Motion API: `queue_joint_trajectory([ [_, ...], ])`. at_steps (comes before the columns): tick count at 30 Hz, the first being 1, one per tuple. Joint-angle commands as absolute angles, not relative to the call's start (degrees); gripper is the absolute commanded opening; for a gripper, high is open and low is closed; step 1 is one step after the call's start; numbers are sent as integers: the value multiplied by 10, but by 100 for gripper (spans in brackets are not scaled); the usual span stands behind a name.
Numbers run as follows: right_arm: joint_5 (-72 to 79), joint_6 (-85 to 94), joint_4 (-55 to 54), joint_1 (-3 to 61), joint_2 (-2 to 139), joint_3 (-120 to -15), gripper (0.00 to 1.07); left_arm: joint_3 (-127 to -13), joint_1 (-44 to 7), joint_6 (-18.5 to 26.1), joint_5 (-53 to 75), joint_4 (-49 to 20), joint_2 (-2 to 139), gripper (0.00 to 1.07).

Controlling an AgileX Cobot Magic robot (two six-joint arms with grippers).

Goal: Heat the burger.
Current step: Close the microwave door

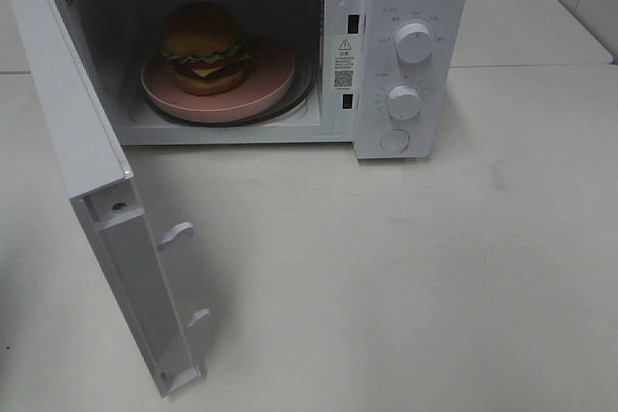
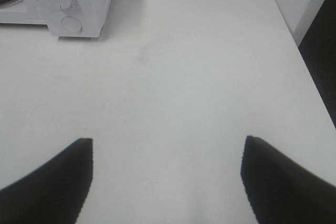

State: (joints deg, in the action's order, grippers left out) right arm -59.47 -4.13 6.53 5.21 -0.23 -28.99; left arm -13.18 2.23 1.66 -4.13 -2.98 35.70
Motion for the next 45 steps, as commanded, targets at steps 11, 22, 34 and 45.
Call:
queue_joint_trajectory([
  [11, -594, -43, 66, 48, -18, -290, 75, -122, 21, -9, -295, 101, 536, 0],
  [22, -594, -44, 66, 48, -18, -290, 75, -122, 21, -125, -428, 217, 691, 0],
  [34, -594, -44, 66, 48, -18, -290, 75, -124, 9, -155, -581, 263, 822, 0],
  [45, -594, -44, 66, 48, -18, -290, 75, -131, -122, -92, -600, 133, 875, 0],
])
